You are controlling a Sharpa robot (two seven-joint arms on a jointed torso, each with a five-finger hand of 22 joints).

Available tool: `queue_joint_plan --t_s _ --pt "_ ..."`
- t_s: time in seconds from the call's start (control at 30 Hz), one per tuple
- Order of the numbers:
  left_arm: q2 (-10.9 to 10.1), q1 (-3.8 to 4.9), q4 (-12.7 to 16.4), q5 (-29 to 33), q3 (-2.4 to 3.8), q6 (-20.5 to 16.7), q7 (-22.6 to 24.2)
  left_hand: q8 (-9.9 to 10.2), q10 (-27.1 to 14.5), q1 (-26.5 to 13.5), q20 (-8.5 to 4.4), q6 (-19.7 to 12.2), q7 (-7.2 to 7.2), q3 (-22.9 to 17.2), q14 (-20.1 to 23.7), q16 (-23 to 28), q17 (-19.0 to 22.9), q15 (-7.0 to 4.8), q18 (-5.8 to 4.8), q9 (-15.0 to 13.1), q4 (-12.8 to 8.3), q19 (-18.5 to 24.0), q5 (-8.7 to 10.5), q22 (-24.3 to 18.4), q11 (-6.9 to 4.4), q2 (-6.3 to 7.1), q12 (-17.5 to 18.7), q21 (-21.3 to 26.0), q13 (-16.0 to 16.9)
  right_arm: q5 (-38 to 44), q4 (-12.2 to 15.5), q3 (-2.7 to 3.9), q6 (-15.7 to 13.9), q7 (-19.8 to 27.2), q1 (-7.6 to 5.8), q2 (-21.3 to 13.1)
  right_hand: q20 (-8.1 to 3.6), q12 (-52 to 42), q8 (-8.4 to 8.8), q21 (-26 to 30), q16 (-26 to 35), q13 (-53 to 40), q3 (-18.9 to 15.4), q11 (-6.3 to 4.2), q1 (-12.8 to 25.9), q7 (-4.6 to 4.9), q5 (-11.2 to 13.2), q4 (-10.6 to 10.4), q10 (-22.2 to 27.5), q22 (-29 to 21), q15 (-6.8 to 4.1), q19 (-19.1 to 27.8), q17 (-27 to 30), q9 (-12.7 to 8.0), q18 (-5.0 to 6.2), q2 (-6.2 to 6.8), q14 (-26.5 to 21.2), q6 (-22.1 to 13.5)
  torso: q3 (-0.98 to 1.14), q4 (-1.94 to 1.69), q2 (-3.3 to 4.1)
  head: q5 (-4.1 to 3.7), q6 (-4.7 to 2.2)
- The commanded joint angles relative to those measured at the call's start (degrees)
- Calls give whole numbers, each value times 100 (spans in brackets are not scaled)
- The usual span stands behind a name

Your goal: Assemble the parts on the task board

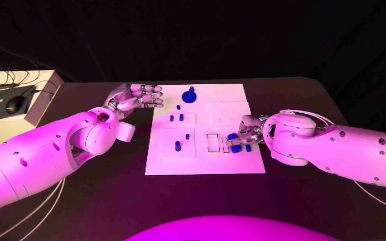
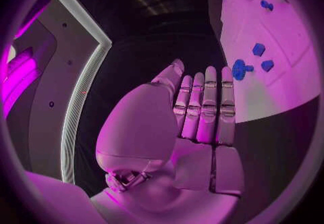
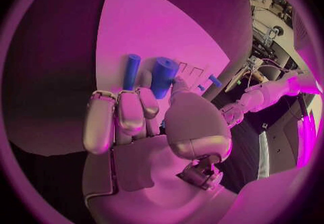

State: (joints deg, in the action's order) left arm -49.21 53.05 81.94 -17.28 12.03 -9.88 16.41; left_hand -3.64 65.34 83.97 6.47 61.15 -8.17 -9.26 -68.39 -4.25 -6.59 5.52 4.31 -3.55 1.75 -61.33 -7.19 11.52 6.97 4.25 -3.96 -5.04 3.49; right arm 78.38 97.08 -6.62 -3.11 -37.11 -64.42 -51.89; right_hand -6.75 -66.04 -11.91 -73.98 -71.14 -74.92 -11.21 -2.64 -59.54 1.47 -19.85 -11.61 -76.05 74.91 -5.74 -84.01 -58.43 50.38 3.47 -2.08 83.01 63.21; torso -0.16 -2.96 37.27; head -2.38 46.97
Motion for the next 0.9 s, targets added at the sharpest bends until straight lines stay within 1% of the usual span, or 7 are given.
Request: queue_joint_plan --t_s 0.03,0.27,0.5,0.67,0.73,0.87,0.9 --pt "-2 -5 25 32 5 75 20 2 -10 -22 2 -36 -7 -8 36 -7 -6 7 -42 -2 29 2 -15 -10 15 44 25 -3 -7 150 -76 -27 213 -75 49 16 2 38 48 21 21 -216 20 30 19 9 -90 36 12 623 8 -475 -11 -32 0 43 9 -20 2 3 0 8 10" --pt "-6 -5 29 34 5 65 5 2 -33 -21 4 -48 -24 0 38 -6 -6 11 -41 -2 29 2 -17 -15 25 52 24 -1 -7 28 -129 -31 201 -62 69 46 8 79 97 25 21 -194 57 39 -78 23 -918 120 43 632 14 -475 -26 -52 2 43 9 -38 2 6 -1 7 11" --pt "-7 -5 31 36 5 56 -3 1 -37 -17 5 -51 -25 2 39 -6 -5 11 -40 -2 30 0 -16 -18 26 48 21 0 -7 -131 -158 -32 170 -51 73 56 12 118 120 17 21 -165 75 40 -151 27 -1381 209 66 647 16 -476 -39 -60 1 20 8 -41 4 8 0 12 9" --pt "-8 -5 26 37 5 51 -7 0 -39 -15 6 -52 -26 2 39 -6 -5 10 -39 -2 31 0 -15 -20 26 45 20 0 -7 -537 -123 -33 -68 -25 73 16 2 118 115 10 22 -155 156 22 -264 5 -2071 352 62 661 3 -477 -53 -48 -5 -37 11 -33 6 4 2 21 9" --pt "-9 -5 22 37 5 50 -9 0 -38 -6 4 -48 -26 -3 40 -6 -5 10 -38 -2 27 -1 -18 -22 25 42 20 -1 -7 -703 -87 -32 -163 -17 67 -15 -3 118 105 4 24 -152 183 15 -289 -3 -2188 406 61 667 -2 -478 -57 -36 -9 -43 12 -33 8 5 2 25 9" --pt "-10 -5 12 37 5 50 -12 0 -38 -6 4 -48 -26 -3 40 -6 -5 10 -38 -2 27 -1 -18 -22 25 42 20 -1 -7 -1039 6 -27 -333 3 9 -85 -9 122 99 4 26 -147 196 11 -285 -6 -2230 446 61 670 -4 -478 -59 -29 -11 -44 13 -37 7 7 3 30 7" --pt "-10 -5 9 37 5 50 -12 0 -38 -6 4 -48 -26 -3 40 -6 -5 10 -38 -2 27 -1 -18 -22 25 42 20 -1 -7 -1134 32 -25 -375 9 -20 -102 -14 124 89 4 36 -139 217 9 -232 -8 -2243 521 63 679 -8 -479 -64 -18 -15 -52 15 -46 7 7 3 30 7"
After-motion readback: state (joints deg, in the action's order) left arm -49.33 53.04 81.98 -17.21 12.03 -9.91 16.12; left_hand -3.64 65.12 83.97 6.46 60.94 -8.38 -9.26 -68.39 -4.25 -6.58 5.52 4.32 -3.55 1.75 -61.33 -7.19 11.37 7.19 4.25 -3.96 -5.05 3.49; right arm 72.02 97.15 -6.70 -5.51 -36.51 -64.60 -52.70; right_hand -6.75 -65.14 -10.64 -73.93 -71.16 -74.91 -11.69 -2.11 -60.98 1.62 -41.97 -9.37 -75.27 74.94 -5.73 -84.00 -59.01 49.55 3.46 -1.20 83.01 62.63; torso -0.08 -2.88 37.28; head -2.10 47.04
